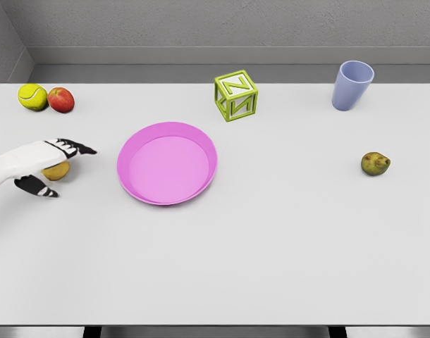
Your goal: Put the lemon on the plate with left arm
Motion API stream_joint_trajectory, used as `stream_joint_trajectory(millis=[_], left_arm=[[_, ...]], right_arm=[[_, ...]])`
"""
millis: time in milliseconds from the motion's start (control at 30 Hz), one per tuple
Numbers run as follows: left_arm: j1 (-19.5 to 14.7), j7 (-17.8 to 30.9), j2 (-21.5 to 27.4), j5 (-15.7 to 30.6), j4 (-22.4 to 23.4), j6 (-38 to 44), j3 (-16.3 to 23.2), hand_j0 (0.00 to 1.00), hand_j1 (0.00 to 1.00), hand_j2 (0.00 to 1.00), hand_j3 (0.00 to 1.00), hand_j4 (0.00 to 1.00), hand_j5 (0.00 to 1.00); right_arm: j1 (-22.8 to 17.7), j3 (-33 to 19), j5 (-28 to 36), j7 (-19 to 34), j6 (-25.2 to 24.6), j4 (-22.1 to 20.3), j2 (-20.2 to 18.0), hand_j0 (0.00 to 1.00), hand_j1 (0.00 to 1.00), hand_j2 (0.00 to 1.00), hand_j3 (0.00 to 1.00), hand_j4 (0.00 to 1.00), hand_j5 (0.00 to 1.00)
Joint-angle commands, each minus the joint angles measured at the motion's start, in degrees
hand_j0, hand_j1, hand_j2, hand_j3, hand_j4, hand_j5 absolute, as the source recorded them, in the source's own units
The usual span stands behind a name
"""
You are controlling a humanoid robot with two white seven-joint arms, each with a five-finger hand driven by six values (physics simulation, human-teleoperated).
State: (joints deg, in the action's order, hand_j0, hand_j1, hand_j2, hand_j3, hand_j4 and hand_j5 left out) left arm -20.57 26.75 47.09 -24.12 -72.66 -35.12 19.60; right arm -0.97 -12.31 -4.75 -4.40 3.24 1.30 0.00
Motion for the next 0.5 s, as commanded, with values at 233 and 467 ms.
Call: stream_joint_trajectory(millis=[233, 467], left_arm=[[-2.5, 0.1, 0.4, -2.8, 3.8, 0.1, 0.2, 1.0, 1.0, 1.0, 1.0, 1.0, 1.0], [-4.0, 0.1, -0.3, -3.4, 3.8, 0.1, 1.4, 1.0, 1.0, 1.0, 1.0, 1.0, 1.0]], right_arm=[[0.0, 0.0, 0.0, 0.0, -0.1, -0.1, 0.0, 1.0, 1.0, 1.0, 1.0, 1.0, 1.0], [0.0, 0.0, 0.0, 0.0, -0.1, 0.0, 0.0, 1.0, 1.0, 1.0, 1.0, 1.0, 1.0]])
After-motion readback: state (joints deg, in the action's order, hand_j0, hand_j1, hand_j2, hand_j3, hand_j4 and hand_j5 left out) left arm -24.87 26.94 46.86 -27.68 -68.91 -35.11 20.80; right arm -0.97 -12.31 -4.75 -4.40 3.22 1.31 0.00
